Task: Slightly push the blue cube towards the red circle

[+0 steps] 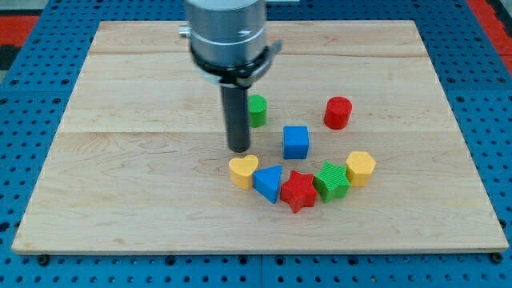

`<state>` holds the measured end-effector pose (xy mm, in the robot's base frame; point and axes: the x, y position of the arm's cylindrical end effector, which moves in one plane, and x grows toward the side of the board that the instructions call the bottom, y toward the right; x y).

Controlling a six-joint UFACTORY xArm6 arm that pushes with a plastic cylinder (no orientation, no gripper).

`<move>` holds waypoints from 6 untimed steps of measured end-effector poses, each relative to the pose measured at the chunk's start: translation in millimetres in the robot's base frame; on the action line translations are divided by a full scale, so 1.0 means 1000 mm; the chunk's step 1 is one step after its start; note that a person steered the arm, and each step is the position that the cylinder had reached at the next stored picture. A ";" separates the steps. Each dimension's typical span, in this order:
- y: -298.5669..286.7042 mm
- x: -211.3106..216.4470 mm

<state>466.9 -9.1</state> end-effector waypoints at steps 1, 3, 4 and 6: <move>0.047 -0.014; 0.111 -0.038; 0.119 -0.038; 0.134 -0.063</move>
